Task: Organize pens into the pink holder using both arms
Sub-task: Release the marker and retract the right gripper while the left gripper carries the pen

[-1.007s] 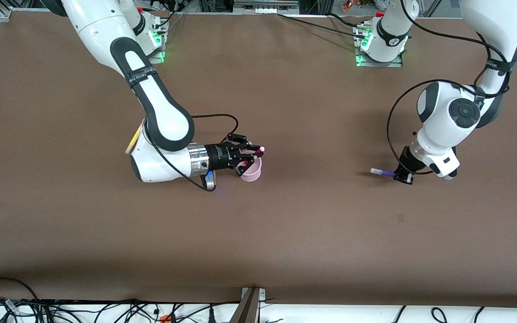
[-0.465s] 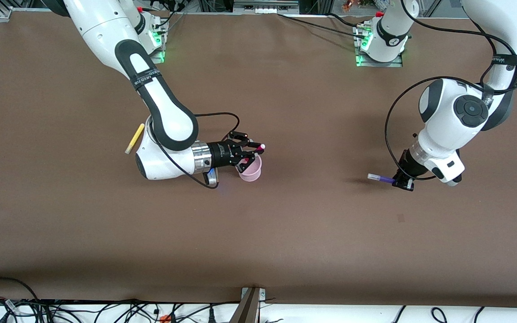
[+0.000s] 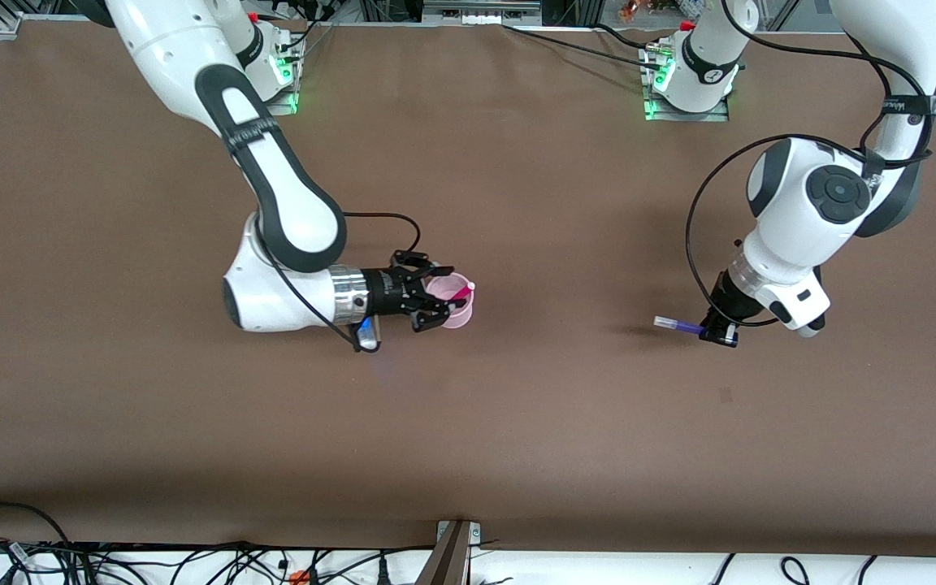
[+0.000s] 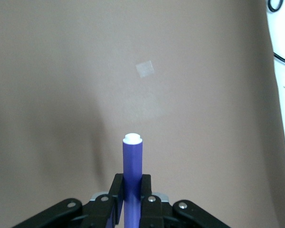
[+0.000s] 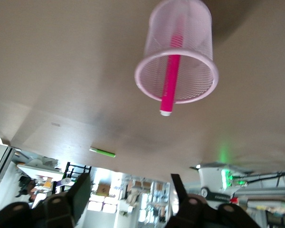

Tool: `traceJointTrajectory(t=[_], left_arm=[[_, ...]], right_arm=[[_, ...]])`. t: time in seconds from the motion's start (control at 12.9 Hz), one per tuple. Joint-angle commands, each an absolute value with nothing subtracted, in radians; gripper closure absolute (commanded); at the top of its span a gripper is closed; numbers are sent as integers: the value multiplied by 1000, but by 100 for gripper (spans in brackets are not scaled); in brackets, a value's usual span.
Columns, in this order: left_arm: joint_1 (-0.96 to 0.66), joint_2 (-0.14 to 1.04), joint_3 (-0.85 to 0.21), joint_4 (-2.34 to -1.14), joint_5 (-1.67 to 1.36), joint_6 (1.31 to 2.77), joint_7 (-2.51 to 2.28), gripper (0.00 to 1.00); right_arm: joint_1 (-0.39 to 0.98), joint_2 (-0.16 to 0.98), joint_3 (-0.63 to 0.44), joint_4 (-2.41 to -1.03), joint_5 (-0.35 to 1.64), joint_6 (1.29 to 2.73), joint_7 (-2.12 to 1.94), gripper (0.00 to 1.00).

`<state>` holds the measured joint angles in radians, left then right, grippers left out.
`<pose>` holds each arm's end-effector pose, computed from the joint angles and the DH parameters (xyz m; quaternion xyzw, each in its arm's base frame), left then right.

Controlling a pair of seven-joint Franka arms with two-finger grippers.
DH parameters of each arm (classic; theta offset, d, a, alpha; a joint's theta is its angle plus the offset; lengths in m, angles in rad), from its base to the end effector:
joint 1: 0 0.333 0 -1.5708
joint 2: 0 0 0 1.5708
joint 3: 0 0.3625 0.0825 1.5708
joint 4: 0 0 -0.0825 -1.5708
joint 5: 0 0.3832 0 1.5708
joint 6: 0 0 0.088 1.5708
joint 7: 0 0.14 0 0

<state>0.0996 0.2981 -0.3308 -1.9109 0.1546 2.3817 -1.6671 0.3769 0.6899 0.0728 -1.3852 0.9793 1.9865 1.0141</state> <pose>0.6393 -0.1315 0.3801 0.7750 0.6245 0.0651 0.0713 0.6620 0.3904 0.3403 -0.7757 0.4486 0.3250 0.3025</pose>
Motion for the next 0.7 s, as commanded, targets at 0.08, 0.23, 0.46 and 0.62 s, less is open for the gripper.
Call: traceJointTrajectory(t=[0.08,0.23,0.46,0.62], left_arm=[[-30,293,-328,-1790,196,2241,-1827,100],[-107,298,-328,-1744,231,2177,-1900,100],[-233,311,-327,-1692,300,2137,-2026,100],[-308,334,-327,-1657,354,2106,-2084,100]], right_arm=[[356,577,-15,-1341,789,1887,952,0],[353,505,-79,-1341,703,1804,800,0],[353,379,-156,-1353,467,1663,634,0],[354,280,-156,-1394,253,1631,540,0]])
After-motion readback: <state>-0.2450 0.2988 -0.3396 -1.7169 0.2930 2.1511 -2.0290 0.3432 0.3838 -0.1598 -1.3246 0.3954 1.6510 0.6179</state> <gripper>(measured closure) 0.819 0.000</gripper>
